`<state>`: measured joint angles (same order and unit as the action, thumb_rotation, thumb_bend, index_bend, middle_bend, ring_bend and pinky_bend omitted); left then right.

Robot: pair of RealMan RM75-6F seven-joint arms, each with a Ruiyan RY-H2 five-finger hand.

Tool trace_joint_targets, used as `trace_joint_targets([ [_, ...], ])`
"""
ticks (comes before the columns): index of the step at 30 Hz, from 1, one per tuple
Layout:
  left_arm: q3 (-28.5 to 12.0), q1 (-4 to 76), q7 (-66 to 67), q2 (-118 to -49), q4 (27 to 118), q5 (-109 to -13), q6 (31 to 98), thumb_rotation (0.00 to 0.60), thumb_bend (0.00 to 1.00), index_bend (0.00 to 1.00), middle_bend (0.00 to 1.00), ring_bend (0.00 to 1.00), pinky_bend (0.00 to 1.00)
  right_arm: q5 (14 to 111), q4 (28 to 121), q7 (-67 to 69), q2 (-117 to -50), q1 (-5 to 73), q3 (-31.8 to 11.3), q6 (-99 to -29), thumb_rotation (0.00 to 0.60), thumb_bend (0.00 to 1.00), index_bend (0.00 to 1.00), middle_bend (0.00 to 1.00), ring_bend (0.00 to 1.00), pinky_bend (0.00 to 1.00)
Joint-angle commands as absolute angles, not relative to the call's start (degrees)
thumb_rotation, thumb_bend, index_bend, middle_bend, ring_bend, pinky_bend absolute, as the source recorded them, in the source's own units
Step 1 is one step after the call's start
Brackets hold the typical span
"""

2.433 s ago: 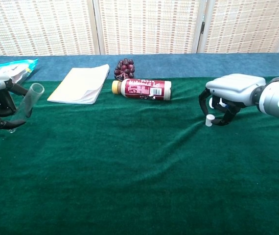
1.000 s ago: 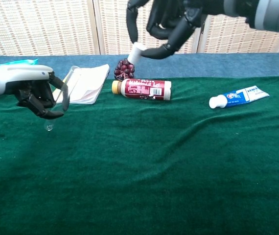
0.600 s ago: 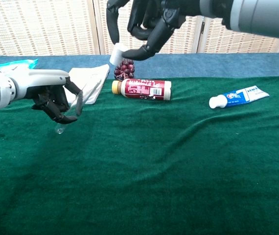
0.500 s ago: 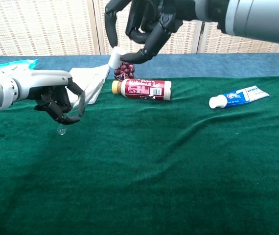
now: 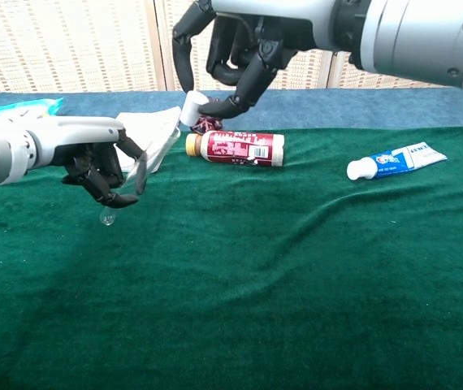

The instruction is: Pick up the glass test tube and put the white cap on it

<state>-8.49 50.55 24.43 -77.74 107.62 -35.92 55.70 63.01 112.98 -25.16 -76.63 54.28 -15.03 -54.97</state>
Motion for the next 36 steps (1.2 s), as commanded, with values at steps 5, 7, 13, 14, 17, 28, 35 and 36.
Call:
trace_joint_targets([
  [5, -8.3, 50.6, 24.1, -77.6, 107.9, -36.0, 55.9, 0.6, 0.46, 0.7, 1.0, 0.95, 0.91, 61.9, 112.9, -26.1, -77.2, 55.2, -14.9, -55.1, 0.6, 0.51, 0.67, 0.9, 1.0, 0.95],
  [7, -8.2, 50.6, 23.9, -77.5, 108.0, -36.2, 55.9, 0.6, 0.46, 0.7, 1.0, 0.95, 0.91, 61.7, 112.8, -26.3, -77.4, 55.5, -14.9, -55.2, 0.6, 0.51, 0.67, 0.9, 1.0, 0.95],
  [13, -8.2, 50.8, 23.9, -77.3, 108.6, -36.3, 56.3, 0.6, 0.46, 0.7, 1.0, 0.95, 0.91, 61.0, 112.3, -26.8, -78.0, 56.3, -14.9, -55.3, 0.6, 0.51, 0.67, 0.9, 1.0, 0.95],
  [14, -8.2, 50.8, 23.9, -77.3, 108.7, -36.3, 56.3, 0.6, 0.46, 0.7, 1.0, 0.95, 0.91, 60.9, 112.3, -26.9, -78.1, 56.4, -14.9, -55.3, 0.6, 0.51, 0.67, 0.9, 1.0, 0.95],
  [17, -8.1, 51.0, 24.0, -77.3, 109.0, -36.4, 56.5, 0.6, 0.46, 0.7, 1.0, 0.95, 0.91, 60.4, 112.2, -27.3, -78.3, 56.8, -14.9, -55.5, 0.6, 0.51, 0.67, 0.9, 1.0, 0.95],
  [28, -8.0, 51.4, 24.5, -77.5, 109.5, -36.0, 57.2, 0.6, 0.46, 0.7, 1.0, 0.95, 0.91, 59.4, 111.4, -28.3, -79.1, 57.9, -14.7, -55.9, 0.6, 0.51, 0.67, 0.9, 1.0, 0.95],
  [35, -7.9, 51.8, 24.9, -77.5, 109.6, -35.5, 57.2, 0.6, 0.46, 0.7, 1.0, 0.95, 0.91, 58.4, 110.9, -28.7, -79.7, 58.6, -14.5, -55.7, 0.6, 0.51, 0.68, 0.9, 1.0, 0.95],
  [36, -7.9, 51.9, 24.9, -77.5, 109.6, -35.4, 57.2, 0.6, 0.46, 0.7, 1.0, 0.95, 0.91, 58.3, 110.8, -28.7, -79.8, 58.7, -14.4, -55.7, 0.6, 0.51, 0.68, 0.9, 1.0, 0.95],
])
